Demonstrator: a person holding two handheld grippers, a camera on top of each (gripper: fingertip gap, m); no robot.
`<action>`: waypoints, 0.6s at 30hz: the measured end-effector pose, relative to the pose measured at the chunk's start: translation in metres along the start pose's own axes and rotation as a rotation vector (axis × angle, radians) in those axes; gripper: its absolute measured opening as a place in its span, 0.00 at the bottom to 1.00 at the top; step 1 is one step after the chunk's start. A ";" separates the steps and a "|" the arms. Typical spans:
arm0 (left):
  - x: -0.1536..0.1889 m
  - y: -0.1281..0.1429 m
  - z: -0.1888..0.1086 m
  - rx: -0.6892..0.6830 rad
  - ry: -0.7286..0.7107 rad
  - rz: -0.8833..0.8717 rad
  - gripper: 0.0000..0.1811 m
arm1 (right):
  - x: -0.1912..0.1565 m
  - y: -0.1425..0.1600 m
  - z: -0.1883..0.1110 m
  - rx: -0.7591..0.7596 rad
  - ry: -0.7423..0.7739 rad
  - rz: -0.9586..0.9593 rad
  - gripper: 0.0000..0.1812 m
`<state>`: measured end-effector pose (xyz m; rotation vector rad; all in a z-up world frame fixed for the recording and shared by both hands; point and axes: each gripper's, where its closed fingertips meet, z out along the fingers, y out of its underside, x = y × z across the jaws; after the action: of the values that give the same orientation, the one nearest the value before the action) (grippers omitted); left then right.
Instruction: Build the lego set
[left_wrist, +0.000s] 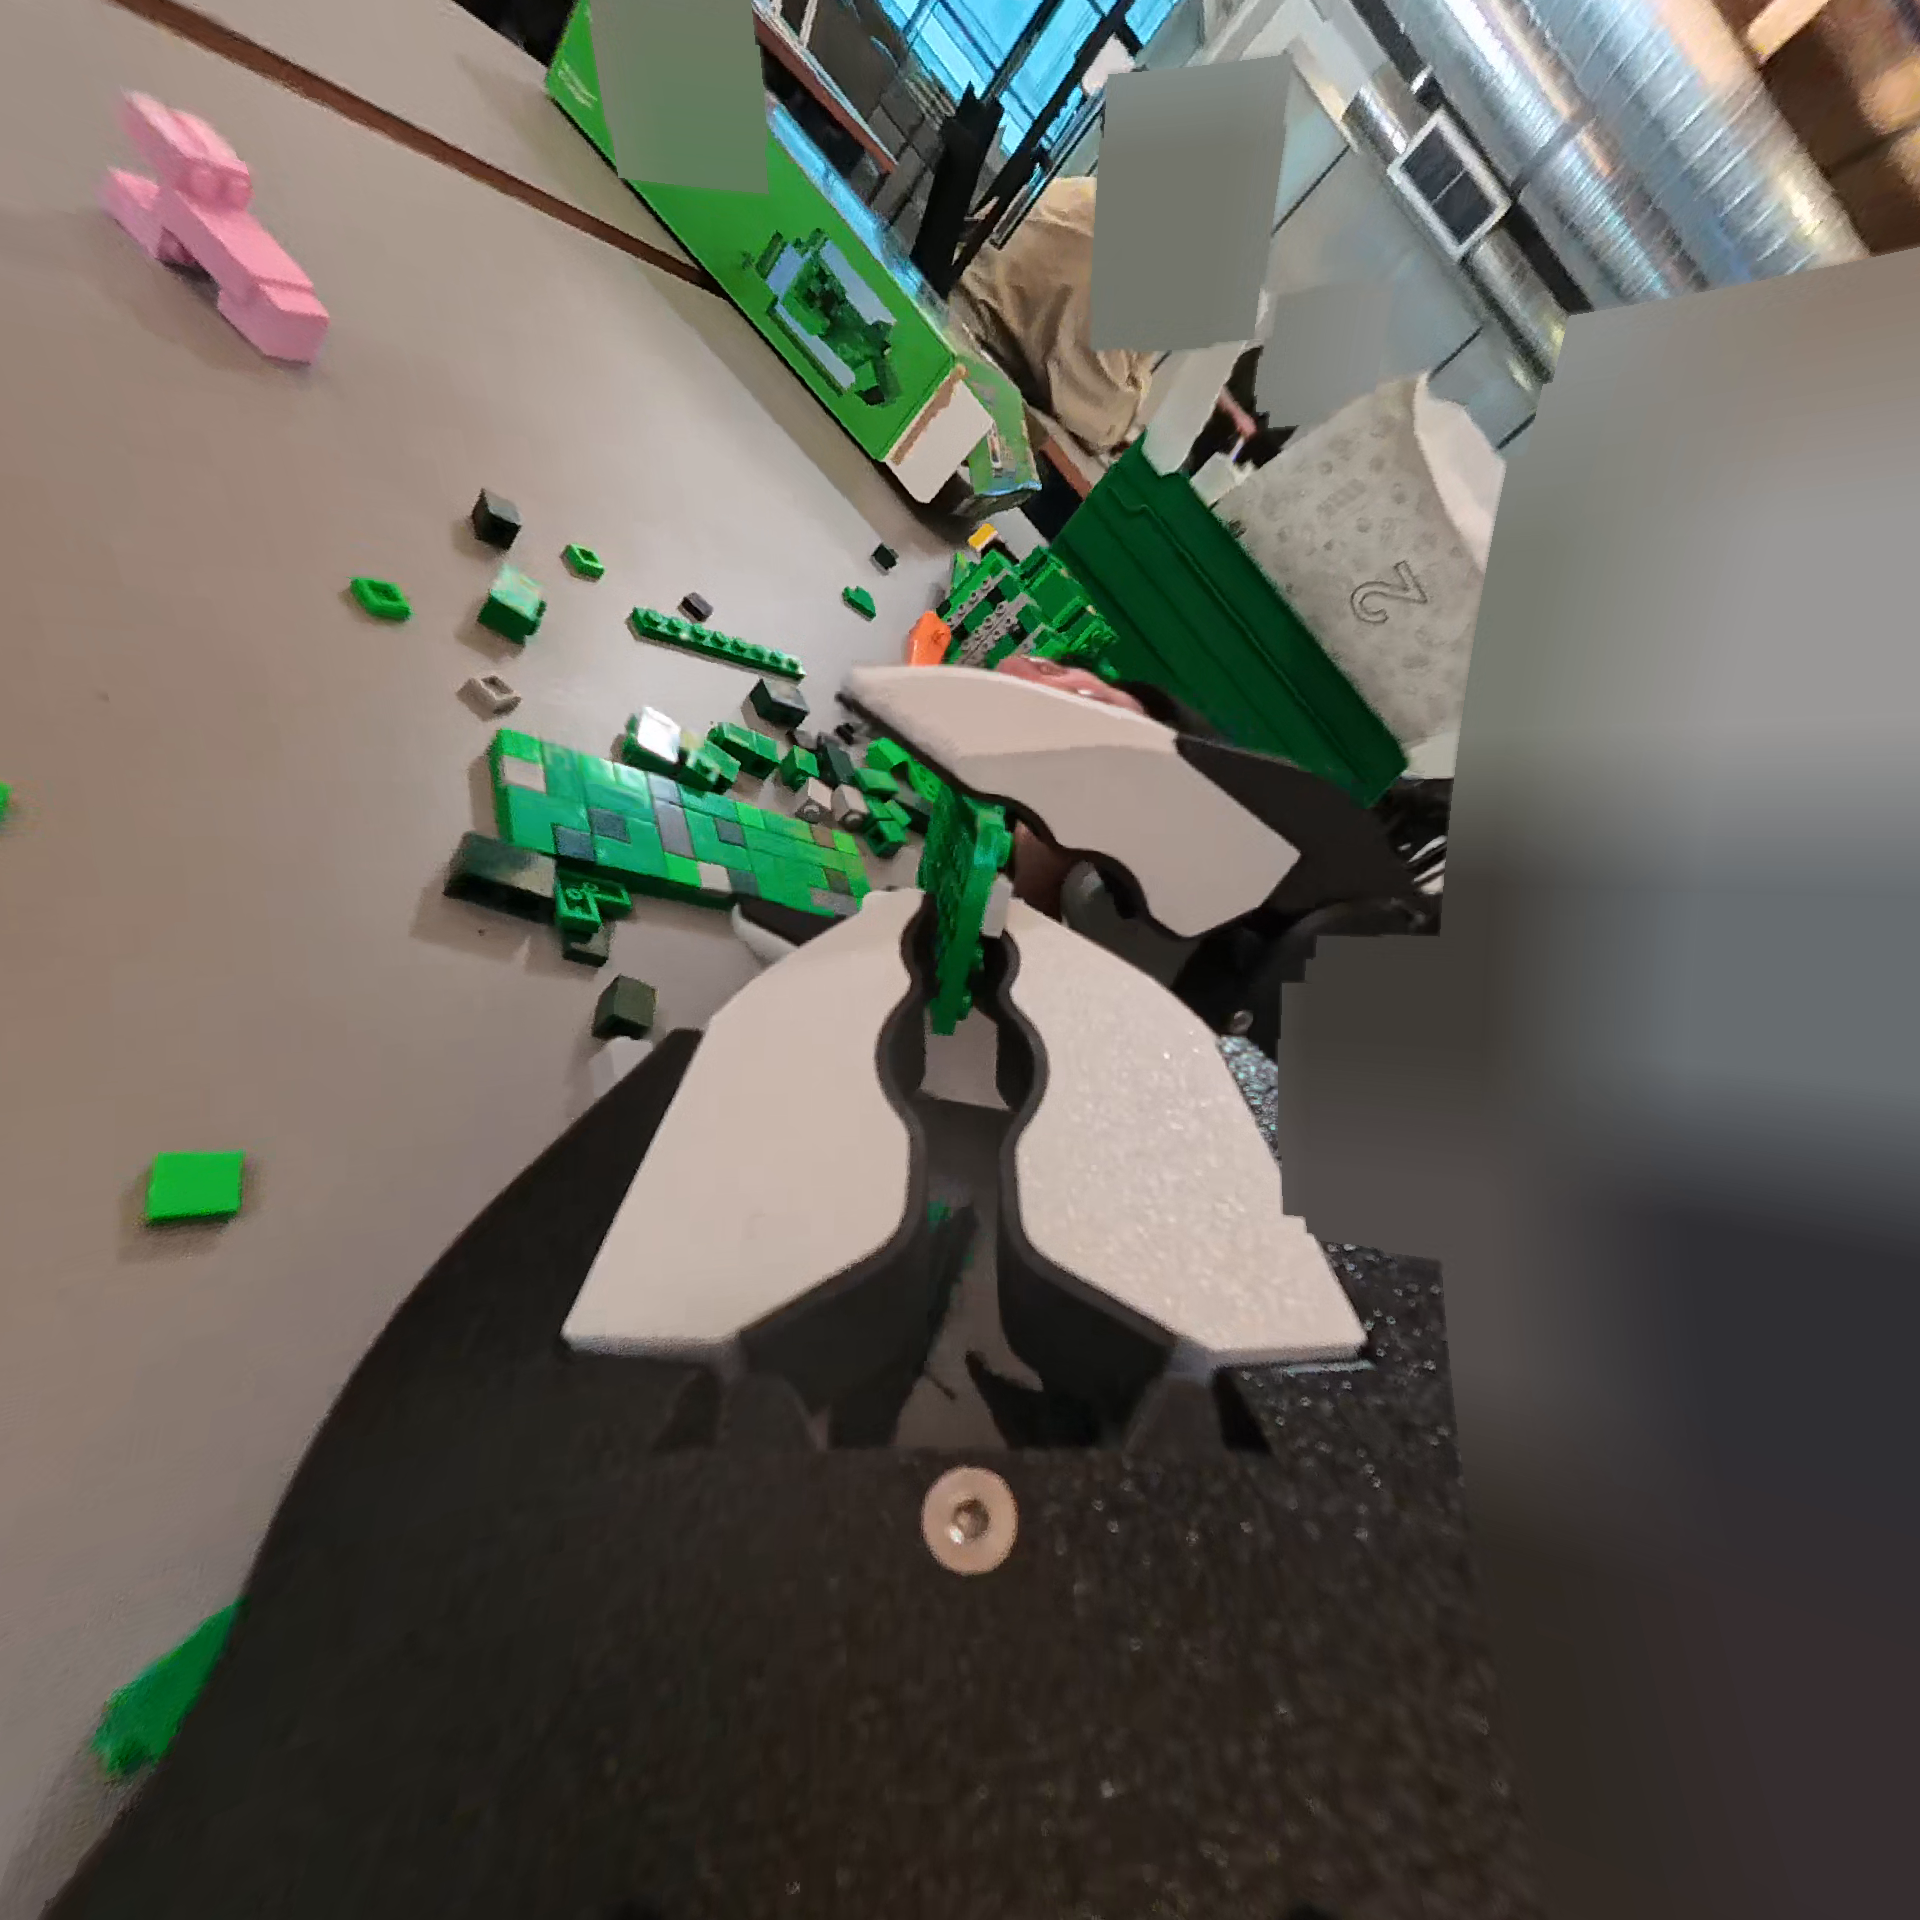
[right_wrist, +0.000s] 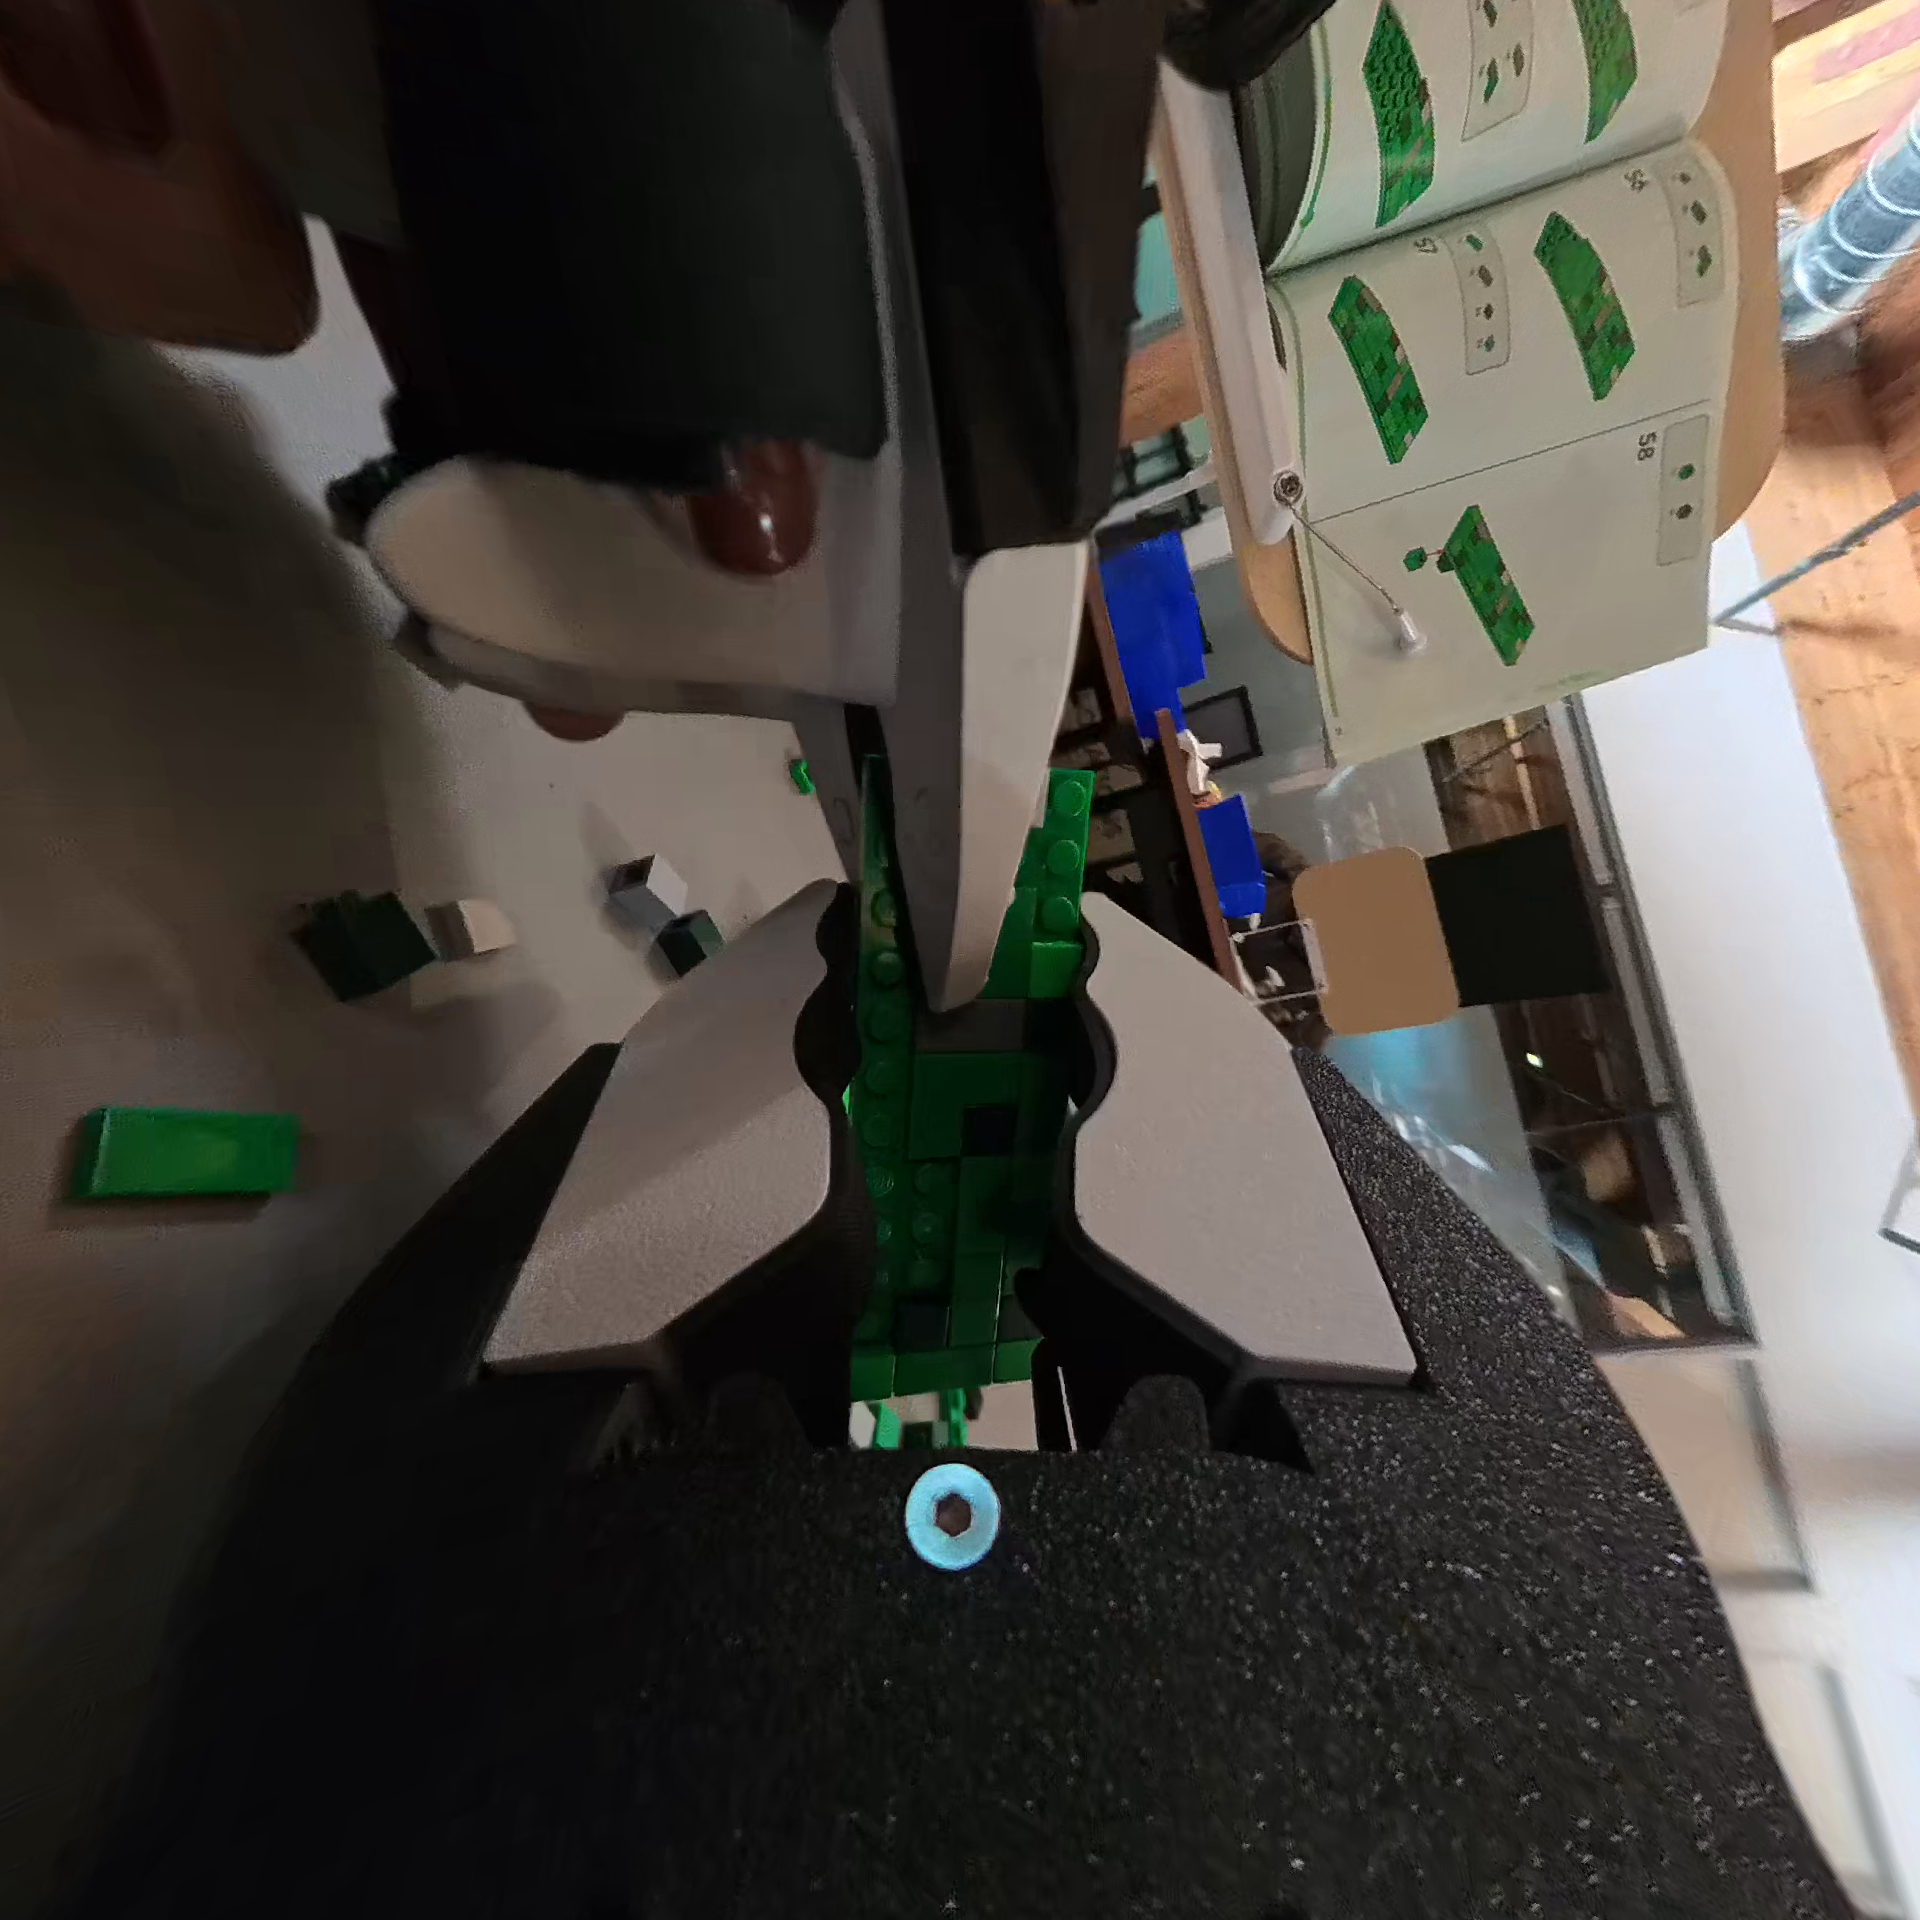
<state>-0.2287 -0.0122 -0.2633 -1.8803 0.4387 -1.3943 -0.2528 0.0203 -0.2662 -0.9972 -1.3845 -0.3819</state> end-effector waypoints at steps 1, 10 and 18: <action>0.001 0.000 0.000 -0.002 -0.008 0.038 0.04 | 0.000 -0.001 0.000 0.019 -0.010 0.023 0.20; 0.005 0.002 0.001 -0.028 0.027 0.076 0.06 | -0.002 -0.005 -0.003 0.090 -0.063 0.097 0.20; 0.002 0.003 -0.002 -0.038 0.012 0.066 0.05 | -0.009 -0.009 -0.003 0.096 -0.067 0.031 0.20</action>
<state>-0.2293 -0.0162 -0.2633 -1.8716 0.5326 -1.3634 -0.2598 0.0103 -0.2706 -0.9586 -1.4328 -0.2591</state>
